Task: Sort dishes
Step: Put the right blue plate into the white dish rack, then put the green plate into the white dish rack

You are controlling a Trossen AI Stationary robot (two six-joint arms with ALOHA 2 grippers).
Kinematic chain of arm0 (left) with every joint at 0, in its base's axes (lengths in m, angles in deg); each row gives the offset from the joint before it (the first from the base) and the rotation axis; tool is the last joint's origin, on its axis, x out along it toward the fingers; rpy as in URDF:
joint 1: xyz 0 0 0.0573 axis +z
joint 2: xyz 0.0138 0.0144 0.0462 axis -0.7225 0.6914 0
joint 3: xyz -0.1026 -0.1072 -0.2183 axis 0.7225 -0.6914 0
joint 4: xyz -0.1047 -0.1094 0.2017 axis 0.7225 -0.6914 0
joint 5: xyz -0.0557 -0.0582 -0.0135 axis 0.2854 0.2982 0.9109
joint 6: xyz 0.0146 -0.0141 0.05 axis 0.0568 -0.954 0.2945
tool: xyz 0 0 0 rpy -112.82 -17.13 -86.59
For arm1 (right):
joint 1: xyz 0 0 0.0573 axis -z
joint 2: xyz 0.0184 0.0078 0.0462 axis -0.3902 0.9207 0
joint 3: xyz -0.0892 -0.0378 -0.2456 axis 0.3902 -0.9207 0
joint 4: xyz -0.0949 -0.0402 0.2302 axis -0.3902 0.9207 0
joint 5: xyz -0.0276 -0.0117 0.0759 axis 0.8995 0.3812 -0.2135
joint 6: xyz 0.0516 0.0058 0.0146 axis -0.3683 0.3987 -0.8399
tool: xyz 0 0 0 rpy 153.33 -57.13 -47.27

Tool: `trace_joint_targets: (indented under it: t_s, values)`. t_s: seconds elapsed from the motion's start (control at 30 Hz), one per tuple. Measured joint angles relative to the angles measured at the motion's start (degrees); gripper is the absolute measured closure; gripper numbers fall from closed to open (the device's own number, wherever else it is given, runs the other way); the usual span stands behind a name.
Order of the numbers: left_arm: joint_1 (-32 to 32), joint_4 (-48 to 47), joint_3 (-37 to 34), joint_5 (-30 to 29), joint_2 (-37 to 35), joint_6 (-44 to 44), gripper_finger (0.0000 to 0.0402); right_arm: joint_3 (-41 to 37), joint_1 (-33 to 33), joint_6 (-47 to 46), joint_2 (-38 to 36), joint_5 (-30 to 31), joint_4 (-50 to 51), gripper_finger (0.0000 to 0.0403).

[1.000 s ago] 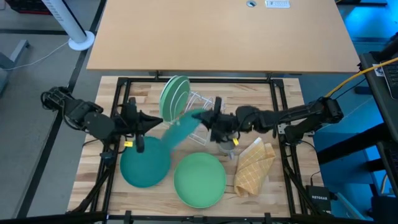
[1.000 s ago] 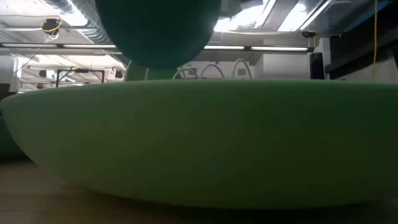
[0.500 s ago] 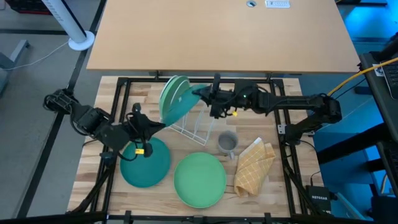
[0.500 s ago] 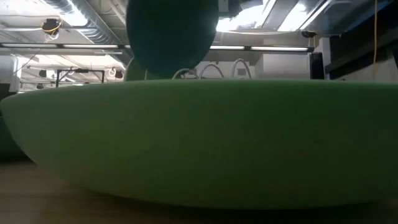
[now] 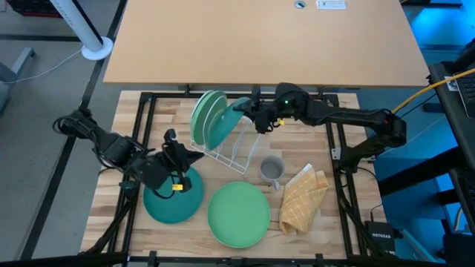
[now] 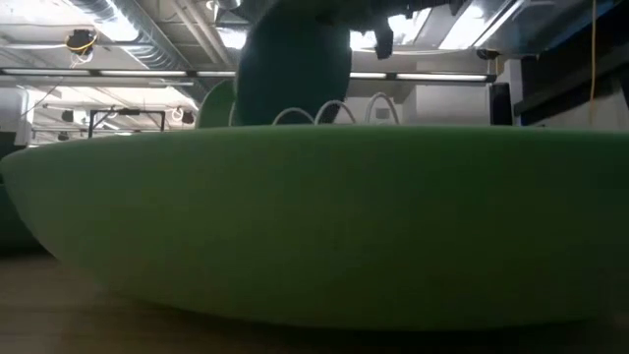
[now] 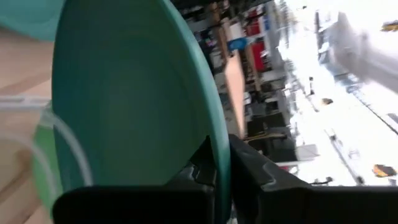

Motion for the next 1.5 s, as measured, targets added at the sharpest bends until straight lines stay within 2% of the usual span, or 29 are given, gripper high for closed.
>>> trace_joint_targets:
  t_s: [0.3, 0.43, 0.6, 0.83, 0.97, 1.27, 1.5]
  values:
    - [0.3, 0.3, -0.4, -0.2, 0.9, -0.6, 0.0400, 0.0, 1.4, -1.1, 4.0, -0.2, 6.9, 0.0357]
    - [0.9, -0.4, -0.5, -0.2, 0.9, -2.5, 0.0400, 0.0, 1.4, -0.9, 7.6, 1.2, 6.7, 0.0357]
    - [1.4, -0.5, -0.5, -0.3, 0.9, -2.6, 0.0400, 0.1, 1.3, -0.5, 10.6, 6.2, 2.4, 0.0355]
    - [1.4, -0.5, -0.5, -0.3, 0.9, -2.5, 0.0400, 0.1, 1.3, -0.5, 11.4, 8.5, 0.6, 0.0347]
    - [1.4, -0.6, -0.5, -0.3, 0.9, -2.4, 0.0400, 0.0, 1.3, -0.4, 11.4, 8.8, 0.4, 0.0323]
    - [1.4, -0.6, -0.5, -0.2, 0.9, -2.7, 0.0400, -0.1, 1.3, -0.4, 11.6, 10.6, -2.1, 0.0239]
    - [1.4, -0.6, -0.5, -0.2, 0.9, -2.6, 0.0400, -0.1, 1.3, -0.2, 11.6, 17.5, -4.9, 0.0217]
